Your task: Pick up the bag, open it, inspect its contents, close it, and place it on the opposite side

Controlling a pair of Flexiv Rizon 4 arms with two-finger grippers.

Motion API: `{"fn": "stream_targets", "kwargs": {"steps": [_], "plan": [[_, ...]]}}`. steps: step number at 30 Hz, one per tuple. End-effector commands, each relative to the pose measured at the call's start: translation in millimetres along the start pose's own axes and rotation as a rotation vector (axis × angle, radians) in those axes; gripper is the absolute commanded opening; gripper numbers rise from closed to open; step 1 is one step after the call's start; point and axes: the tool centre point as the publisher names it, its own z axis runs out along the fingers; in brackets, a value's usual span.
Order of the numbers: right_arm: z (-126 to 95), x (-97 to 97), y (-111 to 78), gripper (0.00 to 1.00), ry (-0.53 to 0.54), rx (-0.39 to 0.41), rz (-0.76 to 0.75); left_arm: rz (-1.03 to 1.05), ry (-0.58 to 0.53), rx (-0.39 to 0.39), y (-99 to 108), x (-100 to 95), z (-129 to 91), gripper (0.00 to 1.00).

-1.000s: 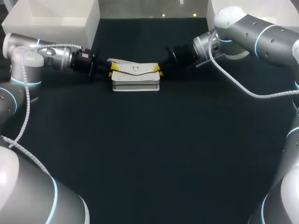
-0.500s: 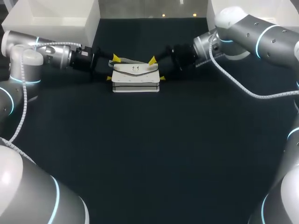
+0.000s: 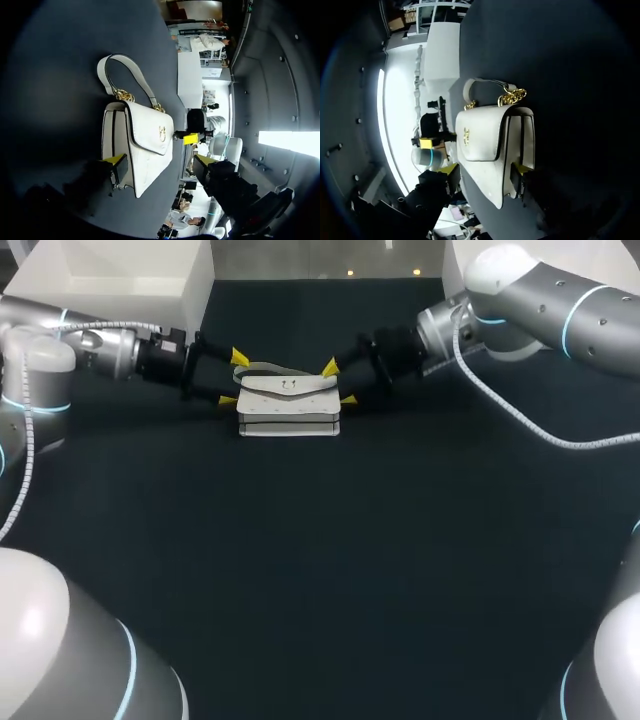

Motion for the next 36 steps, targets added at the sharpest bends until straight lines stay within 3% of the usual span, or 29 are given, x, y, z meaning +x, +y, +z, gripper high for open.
{"fn": "stream_targets", "kwargs": {"steps": [1,11,24,31,34,36], "plan": [[1,3.9,-9.6,0.44,-0.045,-0.027,0.009,-0.006,-0.037,0.023,9,4.4,-10,0.85],[10,-12.6,-16.5,0.35,-0.046,0.002,0.052,-0.043,-0.093,0.076,11,-7.7,-29,0.87],[13,-18.8,-25.7,0.09,-0.037,-0.002,0.096,-0.063,-0.115,0.100,11,-15.1,-37,0.85],[8,-17.3,-26.9,0.10,-0.017,-0.055,0.105,-0.063,-0.119,0.104,11,-16.6,-37,0.87],[8,-17.2,-26.7,0.23,-0.010,-0.066,0.108,-0.064,-0.121,0.106,12,-17.6,-38,0.89],[8,-17.3,-26.1,0.22,-0.002,-0.070,0.109,-0.065,-0.122,0.107,12,-18.2,-39,0.89]]}}
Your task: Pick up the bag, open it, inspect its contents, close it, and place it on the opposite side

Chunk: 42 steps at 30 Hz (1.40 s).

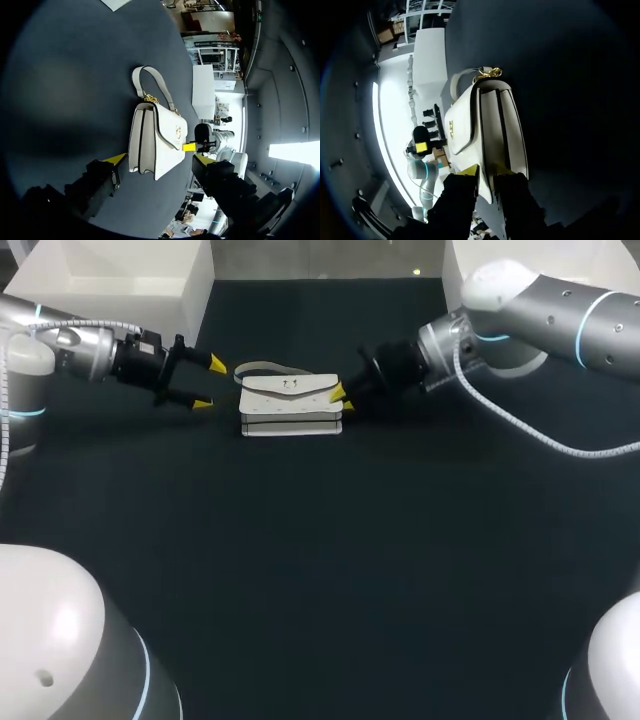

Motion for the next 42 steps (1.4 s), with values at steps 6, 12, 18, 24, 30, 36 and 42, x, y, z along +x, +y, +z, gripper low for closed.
{"fn": "stream_targets", "kwargs": {"steps": [6,12,18,24,30,36,42], "plan": [[-1,0.5,-5.0,0.00,0.017,-0.024,-0.006,-0.003,-0.006,0.005,-1,-3.6,-2,0.87],[-11,0.2,1.1,0.00,0.015,-0.020,-0.015,0.037,-0.043,-0.071,-3,-5.5,-10,0.99],[-46,-6.1,6.3,0.00,0.005,-0.050,-0.026,0.107,-0.128,-0.127,-4,-1.1,-28,1.00],[-84,-21.4,6.7,0.00,-0.023,-0.076,-0.017,0.151,-0.199,-0.203,-7,0.0,-51,1.00],[-108,-36.8,8.8,0.00,-0.043,-0.077,-0.002,0.145,-0.364,-0.255,-13,4.5,-70,1.00],[-108,-36.8,8.8,0.00,-0.043,-0.077,-0.002,0.129,-0.462,-0.256,-12,9.2,-74,1.00],[-108,-36.8,8.8,0.00,-0.043,-0.077,-0.002,0.129,-0.462,-0.256,-12,9.2,-74,1.00]]}}
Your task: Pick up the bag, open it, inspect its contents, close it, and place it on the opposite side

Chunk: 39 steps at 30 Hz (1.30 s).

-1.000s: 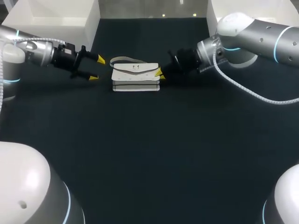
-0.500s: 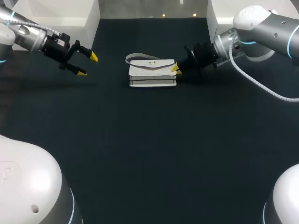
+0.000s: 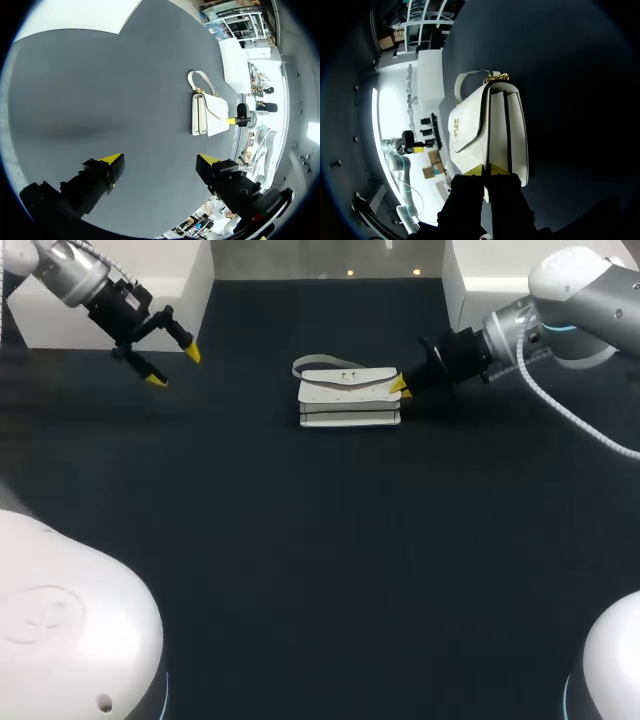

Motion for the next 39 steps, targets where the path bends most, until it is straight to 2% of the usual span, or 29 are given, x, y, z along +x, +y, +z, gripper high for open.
{"fn": "stream_targets", "kwargs": {"steps": [1,7,8,16,21,27,34,39], "plan": [[0,0.7,1.3,0.00,-0.001,0.003,0.000,0.000,-0.004,-0.041,-4,0.6,-1,1.00],[0,0.7,1.3,0.00,-0.001,0.003,0.000,0.000,-0.004,-0.041,-4,0.6,-1,1.00],[0,0.7,1.3,0.00,-0.001,0.003,0.000,0.008,-0.042,-0.033,-3,-0.7,-5,1.00],[-45,-17.2,5.9,0.00,-0.072,-0.042,-0.010,0.065,-0.232,0.063,-2,-4.6,-34,1.00],[-63,-25.2,7.6,0.00,-0.135,-0.056,-0.029,0.098,-0.326,0.081,-3,-8.8,-43,1.00],[-77,-34.4,11.4,0.00,-0.161,-0.042,-0.045,0.150,-0.428,0.080,5,-15.4,-47,1.00],[-103,-53.0,26.2,0.00,-0.159,-0.056,-0.033,0.170,-0.472,0.099,9,-29.6,-53,1.00],[-132,-67.7,39.1,0.00,-0.138,-0.089,-0.025,0.163,-0.476,0.099,10,-36.8,-57,1.00]]}}
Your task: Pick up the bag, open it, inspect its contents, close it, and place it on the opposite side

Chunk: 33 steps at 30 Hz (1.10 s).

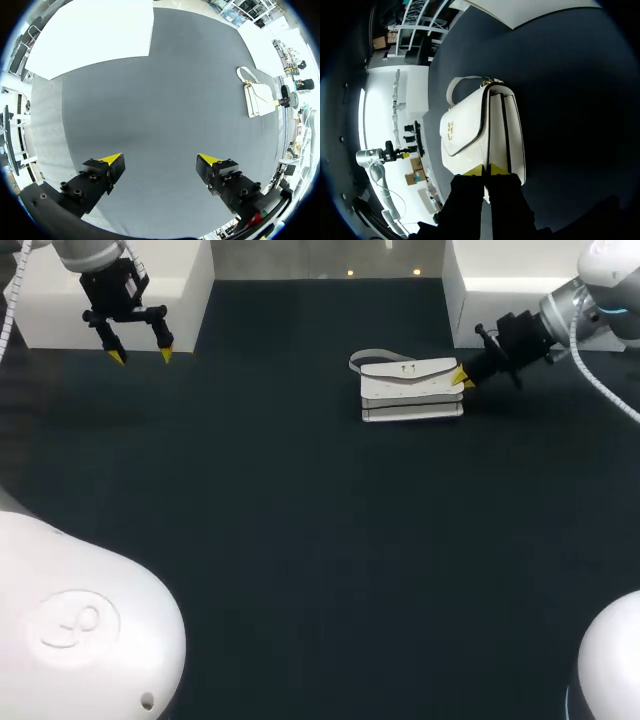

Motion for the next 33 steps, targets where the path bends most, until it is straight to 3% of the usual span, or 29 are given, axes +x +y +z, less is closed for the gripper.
{"fn": "stream_targets", "kwargs": {"steps": [1,7,25,33], "plan": [[-24,-19.3,16.4,0.00,0.030,-0.004,0.009,-0.002,-0.003,0.027,6,-2.2,-1,1.00],[-53,-50.3,35.5,0.00,0.043,-0.007,0.038,-0.007,0.003,0.044,6,-12.0,-3,1.00],[-54,-51.6,36.1,0.00,0.039,-0.001,0.040,-0.007,0.003,0.044,6,-12.0,-3,1.00],[-100,-84.0,45.7,0.00,0.015,-0.031,0.076,-0.026,-0.023,0.048,-1,-21.3,-8,1.00]]}}
